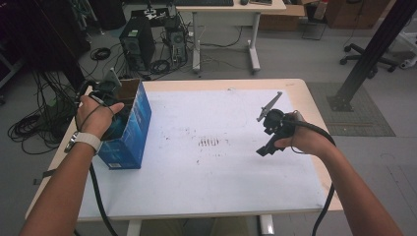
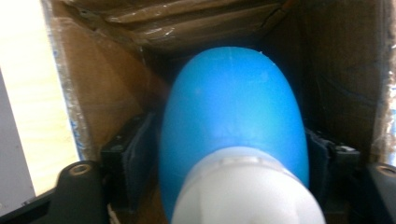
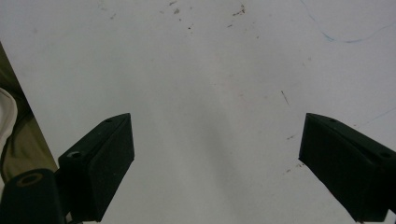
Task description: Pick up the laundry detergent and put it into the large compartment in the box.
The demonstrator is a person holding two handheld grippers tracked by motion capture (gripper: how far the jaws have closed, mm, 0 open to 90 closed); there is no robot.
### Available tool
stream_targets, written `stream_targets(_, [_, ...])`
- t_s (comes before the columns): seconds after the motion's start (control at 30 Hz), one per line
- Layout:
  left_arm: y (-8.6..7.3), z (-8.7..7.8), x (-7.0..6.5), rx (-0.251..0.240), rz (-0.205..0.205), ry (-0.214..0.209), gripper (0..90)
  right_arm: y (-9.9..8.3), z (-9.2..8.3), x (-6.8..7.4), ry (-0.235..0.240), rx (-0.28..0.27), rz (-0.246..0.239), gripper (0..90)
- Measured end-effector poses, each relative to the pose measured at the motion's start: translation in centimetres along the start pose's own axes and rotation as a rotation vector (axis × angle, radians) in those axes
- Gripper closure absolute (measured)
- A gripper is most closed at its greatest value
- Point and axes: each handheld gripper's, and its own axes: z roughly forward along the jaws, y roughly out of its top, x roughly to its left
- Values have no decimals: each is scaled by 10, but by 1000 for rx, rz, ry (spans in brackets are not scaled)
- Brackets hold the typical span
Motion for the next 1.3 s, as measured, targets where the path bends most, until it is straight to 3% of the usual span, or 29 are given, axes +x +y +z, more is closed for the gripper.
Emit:
stream_targets(0.57, [1, -1, -1, 7, 0, 8, 237, 0, 0, 1, 2, -7, -4, 104])
stream_targets(0.8, [1, -2, -4, 4, 7, 39, 232, 0, 0, 1, 4, -6, -6, 104])
stream_targets(1.3, [-1, -11, -6, -4, 22, 33, 225, -1, -2, 3, 1, -8, -9, 104])
